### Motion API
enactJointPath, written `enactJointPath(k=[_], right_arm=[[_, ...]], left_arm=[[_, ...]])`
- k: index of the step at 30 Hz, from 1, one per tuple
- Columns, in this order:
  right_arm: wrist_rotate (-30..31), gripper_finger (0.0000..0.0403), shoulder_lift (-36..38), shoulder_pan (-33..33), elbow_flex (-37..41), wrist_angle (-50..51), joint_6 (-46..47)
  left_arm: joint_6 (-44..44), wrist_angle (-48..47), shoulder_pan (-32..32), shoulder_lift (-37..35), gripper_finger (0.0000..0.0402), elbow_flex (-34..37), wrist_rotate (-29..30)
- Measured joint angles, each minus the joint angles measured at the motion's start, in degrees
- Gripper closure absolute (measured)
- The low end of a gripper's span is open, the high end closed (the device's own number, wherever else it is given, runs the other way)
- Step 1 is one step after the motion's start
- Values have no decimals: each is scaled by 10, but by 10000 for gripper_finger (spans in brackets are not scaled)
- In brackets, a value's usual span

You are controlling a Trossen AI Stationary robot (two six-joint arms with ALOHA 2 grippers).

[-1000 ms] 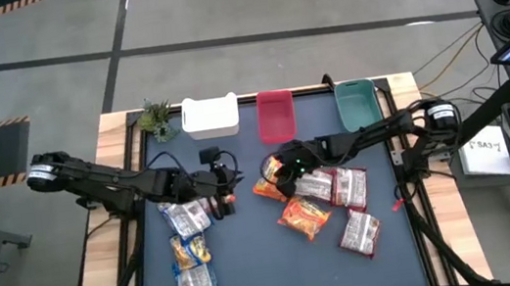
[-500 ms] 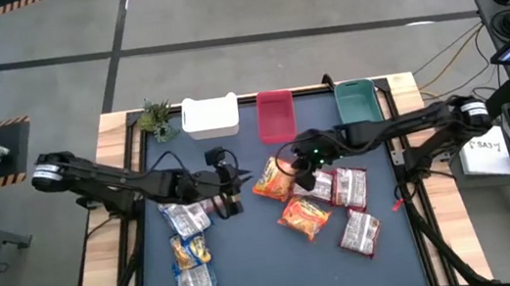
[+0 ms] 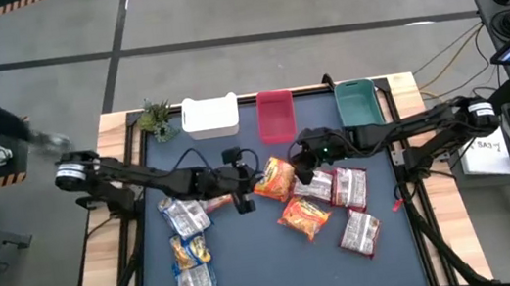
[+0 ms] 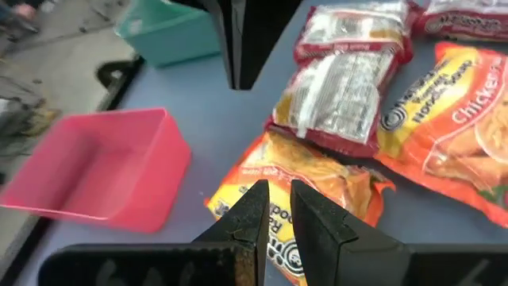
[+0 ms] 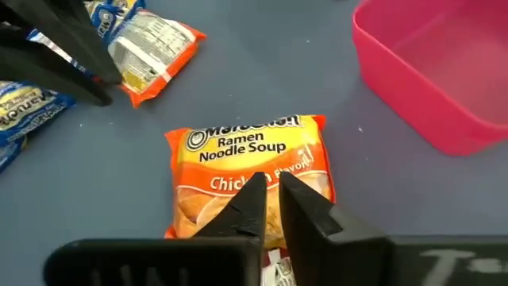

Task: Sort Maruchan noodles
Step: Put the top right orange noodle pack into the red bin

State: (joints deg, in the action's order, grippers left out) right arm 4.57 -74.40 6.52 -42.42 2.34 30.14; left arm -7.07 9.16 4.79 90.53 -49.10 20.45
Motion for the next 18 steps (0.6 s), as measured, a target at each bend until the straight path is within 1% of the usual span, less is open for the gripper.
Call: enactJointPath(k=[3,6,9,13,18], right_arm=[[-1,341,-5,5,4,3,22],[-6,298,-12,10,5,3,39],[-28,253,-20,12,5,3,56],[-50,197,-28,13,5,2,70],[-50,140,-31,16,5,3,81]], left_arm=[[1,8,-10,18,364,0,-18],[-1,21,-11,37,364,0,-40],[0,29,-12,55,364,0,-63],[10,33,-13,72,364,0,-65],[21,37,-13,94,364,0,-88]])
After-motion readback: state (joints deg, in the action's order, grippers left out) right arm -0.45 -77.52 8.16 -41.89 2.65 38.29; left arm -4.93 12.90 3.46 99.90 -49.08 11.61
